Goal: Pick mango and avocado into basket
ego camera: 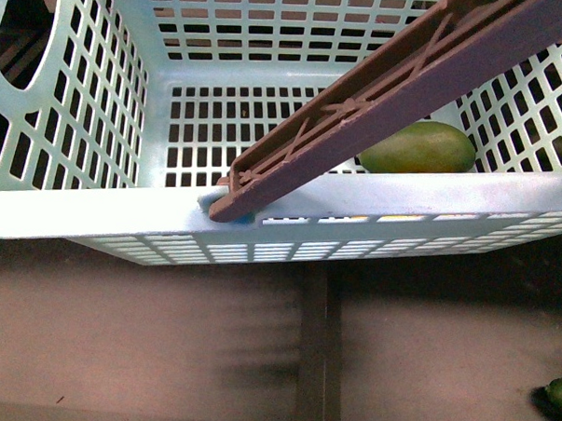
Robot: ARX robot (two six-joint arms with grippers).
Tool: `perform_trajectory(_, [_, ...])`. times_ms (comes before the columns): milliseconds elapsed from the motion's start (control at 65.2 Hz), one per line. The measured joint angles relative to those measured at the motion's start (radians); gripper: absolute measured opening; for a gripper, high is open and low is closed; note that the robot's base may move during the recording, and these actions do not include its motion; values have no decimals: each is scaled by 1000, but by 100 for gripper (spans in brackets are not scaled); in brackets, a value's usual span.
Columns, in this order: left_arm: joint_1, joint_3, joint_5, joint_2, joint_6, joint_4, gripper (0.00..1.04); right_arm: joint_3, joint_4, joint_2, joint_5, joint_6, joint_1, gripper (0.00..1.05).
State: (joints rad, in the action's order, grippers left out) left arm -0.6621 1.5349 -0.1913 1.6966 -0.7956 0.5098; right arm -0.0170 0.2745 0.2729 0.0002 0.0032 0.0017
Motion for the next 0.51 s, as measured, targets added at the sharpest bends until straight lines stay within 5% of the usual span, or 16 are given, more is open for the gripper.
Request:
perform_trajectory(322, [0, 0, 0, 0, 0, 0, 14, 0, -96, -95, 0, 0, 0, 2])
perform_trajectory(399, [0, 0, 0, 0, 0, 0, 14, 0, -260, -234, 1, 0, 0, 2])
perform_trajectory(506, [0, 0, 1, 0, 1, 0, 14, 0, -271, -264, 2, 0, 0, 2])
